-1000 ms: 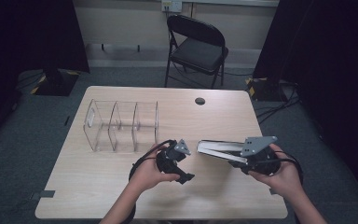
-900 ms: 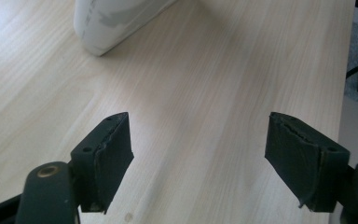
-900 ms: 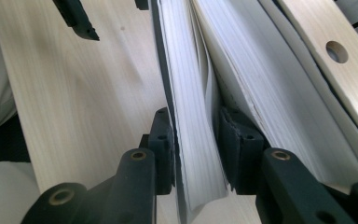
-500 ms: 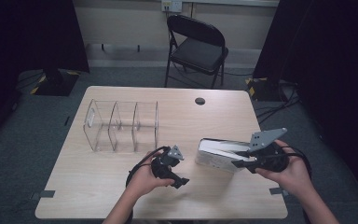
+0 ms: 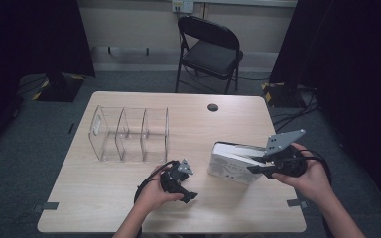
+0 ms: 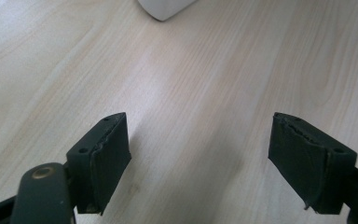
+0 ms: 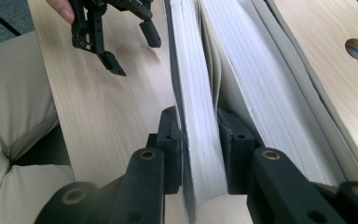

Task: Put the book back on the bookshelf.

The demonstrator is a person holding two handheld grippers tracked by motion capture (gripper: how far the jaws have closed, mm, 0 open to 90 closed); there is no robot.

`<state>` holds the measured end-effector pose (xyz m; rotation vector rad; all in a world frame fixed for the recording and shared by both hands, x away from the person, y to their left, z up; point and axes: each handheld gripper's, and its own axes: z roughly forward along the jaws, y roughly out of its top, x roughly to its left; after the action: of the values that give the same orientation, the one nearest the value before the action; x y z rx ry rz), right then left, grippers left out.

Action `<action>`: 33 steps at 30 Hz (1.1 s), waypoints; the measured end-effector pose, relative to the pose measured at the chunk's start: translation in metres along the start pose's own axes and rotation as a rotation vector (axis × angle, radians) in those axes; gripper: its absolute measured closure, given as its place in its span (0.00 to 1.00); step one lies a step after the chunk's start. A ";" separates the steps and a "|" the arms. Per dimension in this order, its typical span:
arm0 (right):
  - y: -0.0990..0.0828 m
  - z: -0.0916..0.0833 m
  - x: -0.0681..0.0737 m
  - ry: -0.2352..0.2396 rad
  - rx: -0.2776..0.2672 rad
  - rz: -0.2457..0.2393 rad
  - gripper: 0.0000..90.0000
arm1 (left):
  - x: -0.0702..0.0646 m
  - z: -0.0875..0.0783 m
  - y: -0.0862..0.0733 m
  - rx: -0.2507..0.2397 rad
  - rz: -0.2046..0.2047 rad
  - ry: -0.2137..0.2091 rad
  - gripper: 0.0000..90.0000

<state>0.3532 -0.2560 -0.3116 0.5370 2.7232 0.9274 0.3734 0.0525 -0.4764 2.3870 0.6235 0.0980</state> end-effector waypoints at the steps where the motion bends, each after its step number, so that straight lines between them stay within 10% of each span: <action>1: 0.000 0.000 -0.001 0.000 0.003 0.003 0.81 | 0.000 0.001 -0.001 0.004 0.004 0.005 0.23; 33: 0.006 0.016 -0.009 -0.033 0.058 -0.031 0.81 | 0.001 0.013 -0.022 -0.150 0.085 0.035 0.12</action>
<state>0.3681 -0.2464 -0.3196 0.5143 2.7284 0.8265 0.3683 0.0600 -0.5007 2.2707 0.5124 0.2163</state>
